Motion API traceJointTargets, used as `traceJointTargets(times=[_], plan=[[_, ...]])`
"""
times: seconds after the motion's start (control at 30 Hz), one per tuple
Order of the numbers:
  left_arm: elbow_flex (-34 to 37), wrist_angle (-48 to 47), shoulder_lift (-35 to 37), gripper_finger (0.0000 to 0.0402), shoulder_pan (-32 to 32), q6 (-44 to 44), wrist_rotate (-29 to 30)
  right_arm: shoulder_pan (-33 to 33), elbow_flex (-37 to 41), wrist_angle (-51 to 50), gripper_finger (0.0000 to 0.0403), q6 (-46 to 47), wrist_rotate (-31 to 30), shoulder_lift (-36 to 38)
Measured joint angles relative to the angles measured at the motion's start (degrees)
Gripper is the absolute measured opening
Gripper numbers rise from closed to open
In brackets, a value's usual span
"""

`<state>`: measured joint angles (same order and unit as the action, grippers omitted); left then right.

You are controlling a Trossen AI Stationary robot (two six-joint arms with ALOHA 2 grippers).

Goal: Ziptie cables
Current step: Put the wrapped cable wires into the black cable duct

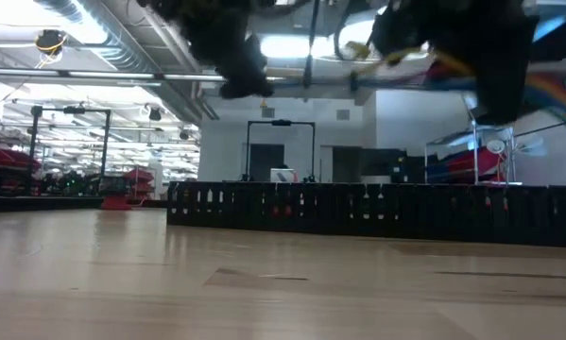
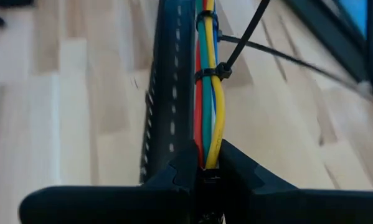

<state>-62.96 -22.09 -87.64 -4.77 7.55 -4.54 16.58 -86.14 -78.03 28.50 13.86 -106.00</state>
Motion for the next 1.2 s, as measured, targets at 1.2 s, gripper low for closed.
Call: traceJointTargets(times=[1.2], plan=[[-0.04, -8.82, -10.88, 0.0102, 1.17, -1.54, 7.62, -3.06, 17.33, 32.44, 0.0003, -2.00, -8.81, -0.13]])
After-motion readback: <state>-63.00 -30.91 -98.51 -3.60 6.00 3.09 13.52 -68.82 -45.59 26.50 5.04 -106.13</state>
